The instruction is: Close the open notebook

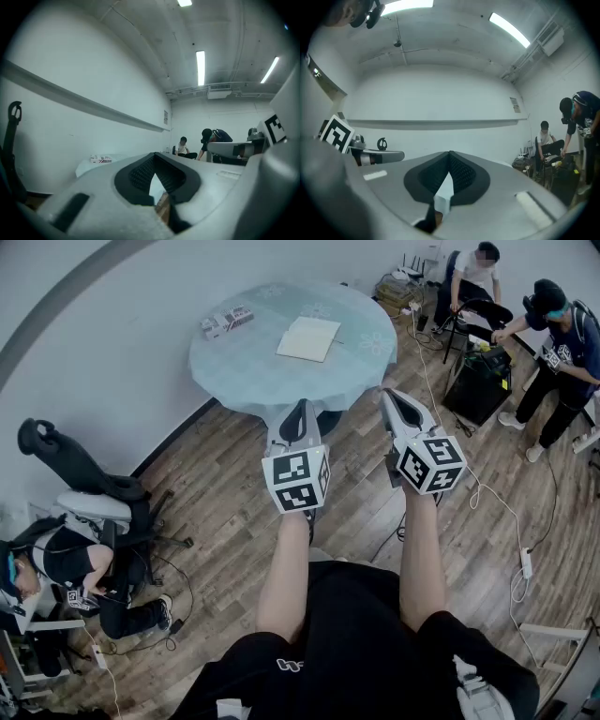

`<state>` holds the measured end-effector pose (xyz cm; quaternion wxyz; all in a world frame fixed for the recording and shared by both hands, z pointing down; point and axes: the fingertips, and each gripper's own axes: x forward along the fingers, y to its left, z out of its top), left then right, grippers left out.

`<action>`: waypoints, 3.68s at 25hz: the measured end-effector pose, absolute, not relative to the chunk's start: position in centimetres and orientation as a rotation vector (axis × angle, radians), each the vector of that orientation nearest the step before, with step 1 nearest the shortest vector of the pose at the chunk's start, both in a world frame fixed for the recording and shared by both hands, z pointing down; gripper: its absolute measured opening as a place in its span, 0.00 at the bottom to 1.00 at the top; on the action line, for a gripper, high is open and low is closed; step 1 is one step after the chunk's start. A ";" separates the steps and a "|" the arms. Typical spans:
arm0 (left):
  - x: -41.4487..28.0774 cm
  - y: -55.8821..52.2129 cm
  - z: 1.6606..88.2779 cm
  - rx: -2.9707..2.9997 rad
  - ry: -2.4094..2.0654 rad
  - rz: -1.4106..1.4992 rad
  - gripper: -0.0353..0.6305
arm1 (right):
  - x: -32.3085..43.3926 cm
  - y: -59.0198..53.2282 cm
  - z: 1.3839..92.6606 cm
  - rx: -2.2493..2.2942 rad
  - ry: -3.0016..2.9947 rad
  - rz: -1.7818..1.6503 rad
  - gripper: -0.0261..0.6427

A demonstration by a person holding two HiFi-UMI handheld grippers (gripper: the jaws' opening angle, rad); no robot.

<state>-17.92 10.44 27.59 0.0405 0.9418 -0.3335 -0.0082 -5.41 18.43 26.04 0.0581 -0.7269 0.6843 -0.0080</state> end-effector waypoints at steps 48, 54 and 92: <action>-7.6 -1.0 32.7 2.850 -1.047 0.006 0.06 | 6.6 7.2 33.5 -2.265 2.188 -0.044 0.06; -7.0 -7.7 34.7 2.777 -1.123 0.056 0.06 | 7.9 0.5 34.1 -2.201 2.241 -0.036 0.06; 11.7 -32.9 47.1 2.374 -1.368 0.370 0.06 | 24.9 -29.9 47.0 -1.969 3.114 0.027 0.06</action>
